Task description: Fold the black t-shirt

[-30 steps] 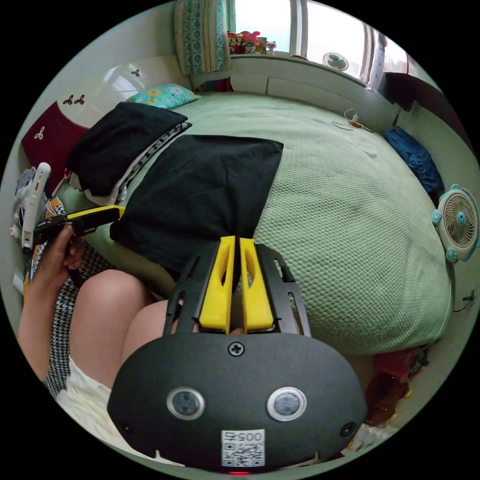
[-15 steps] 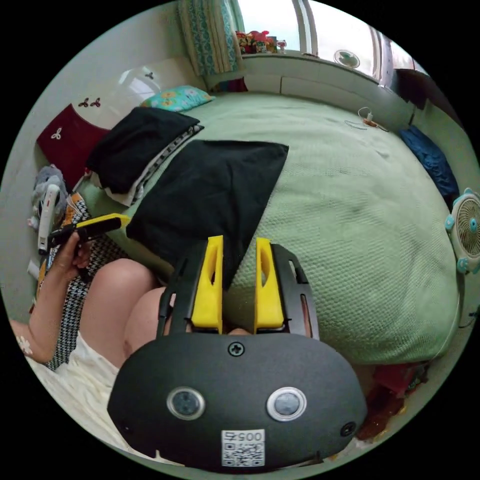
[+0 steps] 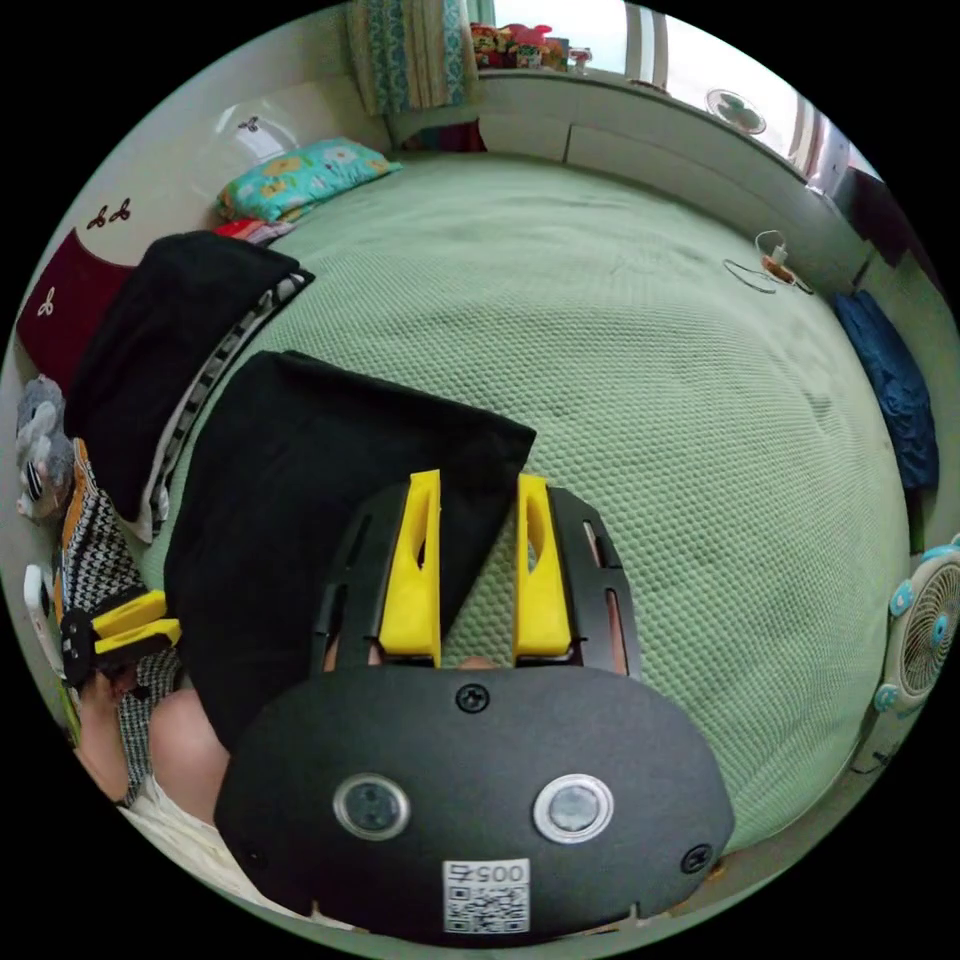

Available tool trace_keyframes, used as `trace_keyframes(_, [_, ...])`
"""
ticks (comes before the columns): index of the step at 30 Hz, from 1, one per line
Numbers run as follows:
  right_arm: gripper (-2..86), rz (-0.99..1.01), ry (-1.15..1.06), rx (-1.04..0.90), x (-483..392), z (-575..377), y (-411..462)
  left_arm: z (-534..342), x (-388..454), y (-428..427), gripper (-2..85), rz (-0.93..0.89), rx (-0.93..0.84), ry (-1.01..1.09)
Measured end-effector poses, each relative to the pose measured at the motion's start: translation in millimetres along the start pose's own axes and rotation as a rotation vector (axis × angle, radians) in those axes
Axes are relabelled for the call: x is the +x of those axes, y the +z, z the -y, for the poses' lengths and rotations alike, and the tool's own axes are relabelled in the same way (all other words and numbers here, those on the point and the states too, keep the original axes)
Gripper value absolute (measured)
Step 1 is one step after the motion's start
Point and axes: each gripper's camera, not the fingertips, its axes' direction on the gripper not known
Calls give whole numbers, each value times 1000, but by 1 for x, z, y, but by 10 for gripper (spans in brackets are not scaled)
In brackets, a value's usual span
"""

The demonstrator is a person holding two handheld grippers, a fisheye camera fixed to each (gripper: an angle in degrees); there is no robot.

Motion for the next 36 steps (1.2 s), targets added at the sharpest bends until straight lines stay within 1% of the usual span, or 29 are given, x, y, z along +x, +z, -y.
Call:
trace_keyframes(1, [82,-11,-4,12,0,1,3,5,8,2,74,6,-2,4])
trace_keyframes(2, [41,-13,-12,37,1,1,2,7,13,3,71,12,-3,6])
trace_keyframes(3, [20,-7,-19,44,1,2,2,12,25,5,66,33,-6,12])
trace_keyframes(5, [2,-21,-34,54,4,4,0,19,45,7,60,87,-10,46])
trace_keyframes(7, [-3,-42,-39,61,8,5,-4,31,69,11,57,127,-12,56])
trace_keyframes(11, [-5,-133,-48,71,23,7,-19,56,102,21,56,78,-22,54])
trace_keyframes(14, [-5,-207,-39,54,50,4,-29,85,146,34,56,62,-47,114])
trace_keyframes(16, [-5,-248,-23,44,73,0,-34,109,190,47,56,63,-59,188])
trace_keyframes(21, [-5,-374,11,5,145,-12,-39,152,283,77,57,45,-59,264])
trace_keyframes(25, [-4,-496,-2,-39,203,-13,-42,181,368,102,56,18,-48,321])
trace_keyframes(28, [-3,-600,-42,-86,240,-6,-38,196,429,117,58,42,-12,369])
trace_keyframes(33, [-2,-728,20,-123,291,11,-33,225,492,138,58,-45,16,305])
trace_keyframes(35, [3,-744,137,-102,314,6,-31,232,507,145,58,-25,17,292])
trace_keyframes(36, [7,-734,155,-95,319,2,-30,234,514,147,58,-22,16,286])
